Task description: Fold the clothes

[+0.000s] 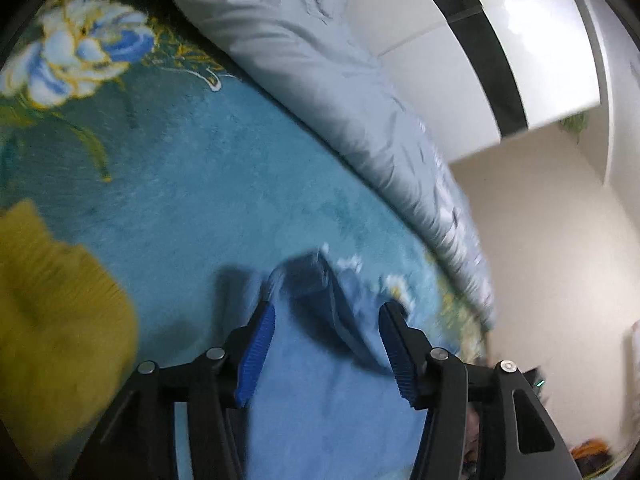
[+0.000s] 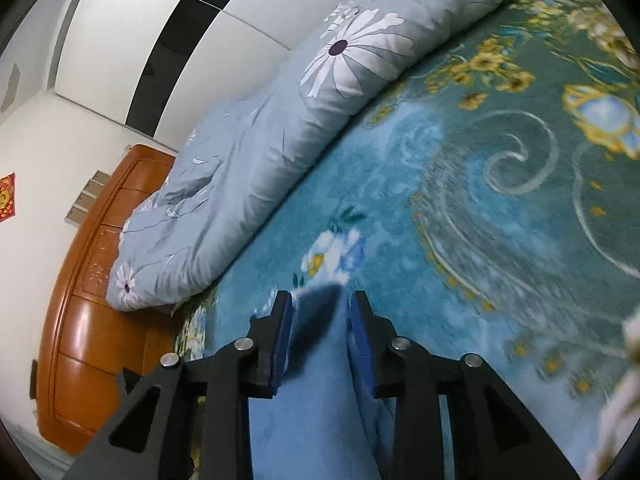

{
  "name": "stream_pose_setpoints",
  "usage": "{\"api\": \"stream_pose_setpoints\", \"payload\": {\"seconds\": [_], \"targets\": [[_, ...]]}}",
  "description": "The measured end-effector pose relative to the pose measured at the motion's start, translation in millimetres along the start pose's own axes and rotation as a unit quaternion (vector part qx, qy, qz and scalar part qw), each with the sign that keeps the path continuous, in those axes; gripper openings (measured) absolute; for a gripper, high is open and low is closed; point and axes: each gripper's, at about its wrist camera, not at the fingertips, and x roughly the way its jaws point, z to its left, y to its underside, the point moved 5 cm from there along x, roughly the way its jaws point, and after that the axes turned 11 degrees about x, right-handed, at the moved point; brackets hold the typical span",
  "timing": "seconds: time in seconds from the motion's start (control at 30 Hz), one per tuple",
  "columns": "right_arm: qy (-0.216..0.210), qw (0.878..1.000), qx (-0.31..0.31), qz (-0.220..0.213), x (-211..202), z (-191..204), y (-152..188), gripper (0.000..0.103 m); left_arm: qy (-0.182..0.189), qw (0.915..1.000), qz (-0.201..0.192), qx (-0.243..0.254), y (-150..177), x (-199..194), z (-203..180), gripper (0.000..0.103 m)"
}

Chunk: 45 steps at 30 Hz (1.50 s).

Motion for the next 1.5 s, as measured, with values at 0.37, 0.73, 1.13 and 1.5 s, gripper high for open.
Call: {"api": "stream_pose_setpoints", "payload": {"seconds": [0.37, 0.73, 1.13, 1.5], "targets": [[0.031, 0.998, 0.023, 0.056, -42, -67, 98, 0.033, -0.136, 0.9858, 0.059, 0.078, 107, -38, -2, 0.059], [-0.044, 0.99, 0.132, 0.008, -7, -68, 115, 0.04, -0.093, 0.9949, 0.038, -0.006, 114, -17, 2, 0.056], [-0.025, 0.995, 0.099, -0.01, -13, -54, 114, 0.011, -0.081, 0.996, 0.02, -0.032, 115, -16, 8, 0.015], [0.013, 0.992, 0.123, 0.002, -8, -67, 124, 0.04, -0.07, 0.9959, 0.024, -0.051, 115, -9, 16, 0.022]]}}
